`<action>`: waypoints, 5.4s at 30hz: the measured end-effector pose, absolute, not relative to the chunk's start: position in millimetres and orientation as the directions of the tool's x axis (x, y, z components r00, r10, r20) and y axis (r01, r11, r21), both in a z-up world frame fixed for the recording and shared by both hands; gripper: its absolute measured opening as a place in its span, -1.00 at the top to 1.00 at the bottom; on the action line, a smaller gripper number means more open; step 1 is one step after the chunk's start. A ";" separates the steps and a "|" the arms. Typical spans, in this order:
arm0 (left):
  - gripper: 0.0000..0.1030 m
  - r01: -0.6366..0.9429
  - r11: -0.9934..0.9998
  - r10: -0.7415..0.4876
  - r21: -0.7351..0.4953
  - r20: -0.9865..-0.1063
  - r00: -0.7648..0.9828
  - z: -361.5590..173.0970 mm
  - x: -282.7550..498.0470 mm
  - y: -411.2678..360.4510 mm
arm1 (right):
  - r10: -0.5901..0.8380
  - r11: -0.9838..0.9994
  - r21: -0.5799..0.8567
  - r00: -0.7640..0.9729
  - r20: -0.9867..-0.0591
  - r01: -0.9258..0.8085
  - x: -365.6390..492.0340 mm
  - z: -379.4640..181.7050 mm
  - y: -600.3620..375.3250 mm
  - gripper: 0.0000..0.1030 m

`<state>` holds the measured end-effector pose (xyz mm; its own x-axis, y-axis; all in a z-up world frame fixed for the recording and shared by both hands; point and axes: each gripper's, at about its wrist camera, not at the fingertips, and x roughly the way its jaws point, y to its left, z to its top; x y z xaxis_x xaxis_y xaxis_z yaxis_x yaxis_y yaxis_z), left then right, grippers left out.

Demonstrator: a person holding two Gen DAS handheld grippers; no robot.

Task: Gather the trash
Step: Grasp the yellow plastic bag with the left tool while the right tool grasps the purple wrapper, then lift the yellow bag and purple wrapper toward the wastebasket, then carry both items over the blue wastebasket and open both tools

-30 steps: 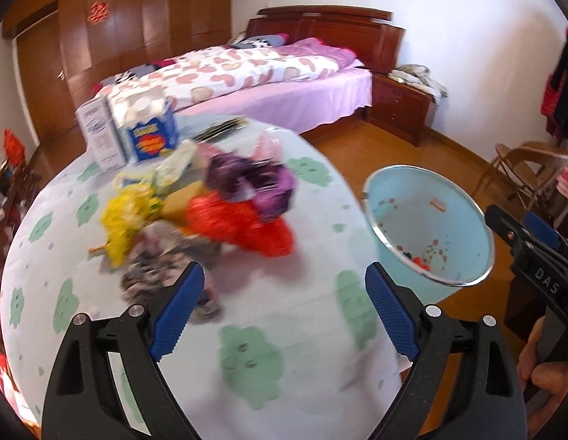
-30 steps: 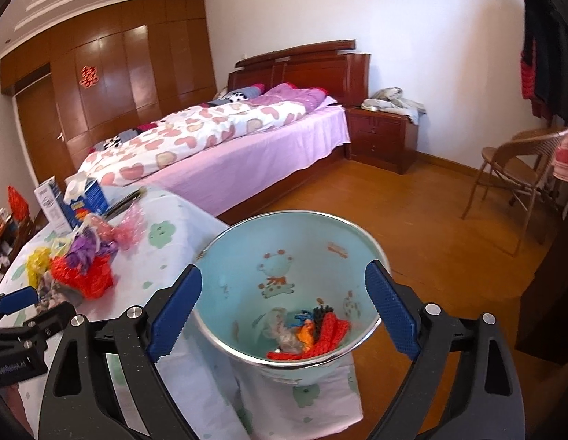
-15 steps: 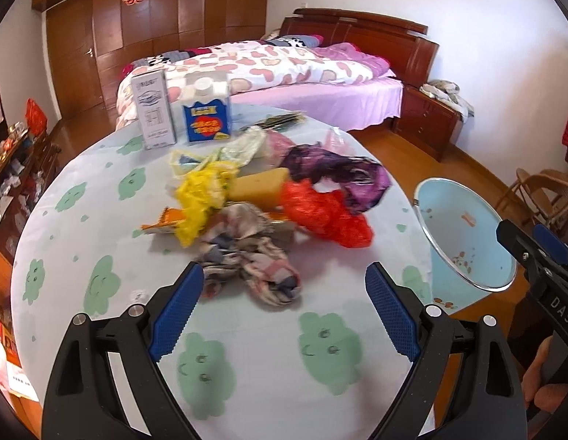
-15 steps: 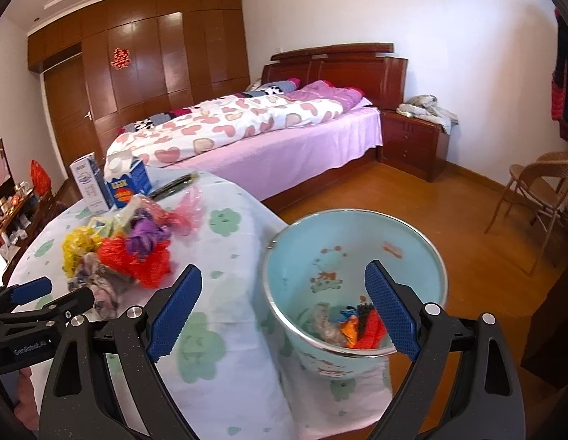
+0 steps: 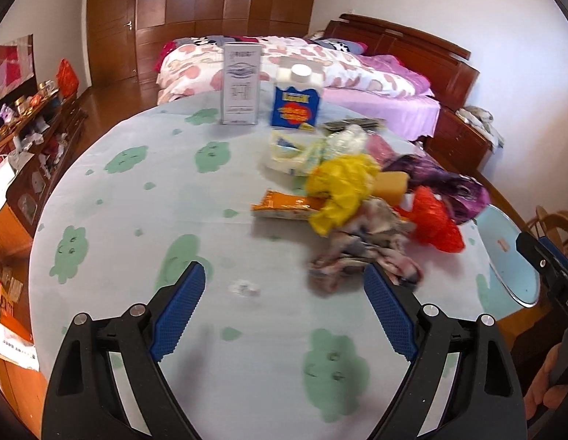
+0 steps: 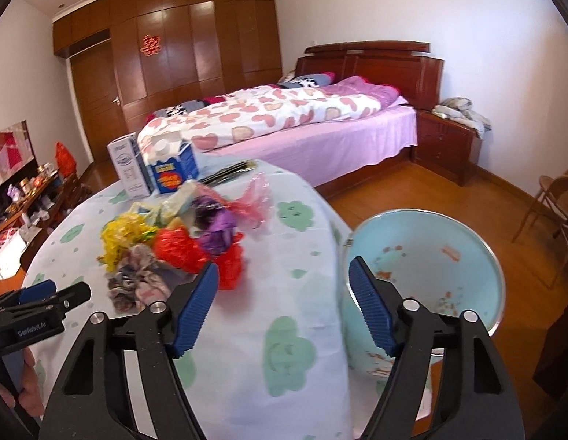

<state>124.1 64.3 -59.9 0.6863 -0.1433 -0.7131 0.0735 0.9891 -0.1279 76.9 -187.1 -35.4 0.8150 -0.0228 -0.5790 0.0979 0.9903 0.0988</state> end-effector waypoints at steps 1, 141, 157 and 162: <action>-0.64 0.071 0.989 -0.143 -0.129 -0.712 0.687 -60.2 125.8 66.7 | -0.016 0.991 0.099 0.814 -0.581 0.090 78.9 -35.6 -184.1 -0.37; 0.36 0.578 0.814 -0.457 -0.049 -0.668 0.587 -34.4 111.9 -242.8 | -0.172 0.895 0.261 0.819 -0.547 0.363 17.1 -46.3 -381.6 0.59; 0.30 0.560 0.828 -0.407 -0.036 -0.726 0.555 -63.6 131.2 -265.5 | -0.117 0.885 0.297 0.789 -0.603 0.358 30.4 -69.9 -385.4 0.52; -0.07 0.552 0.833 -0.397 -0.030 -0.728 0.559 -65.2 133.9 -265.3 | -0.136 0.878 0.304 0.801 -0.583 0.370 26.6 -66.2 -386.2 0.46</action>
<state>133.9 -265.3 -65.2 0.5591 -0.3971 -0.7278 0.5524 0.8330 -0.0301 26.6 -386.2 -66.2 0.8012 -0.1357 -0.5828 0.3701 0.8777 0.3044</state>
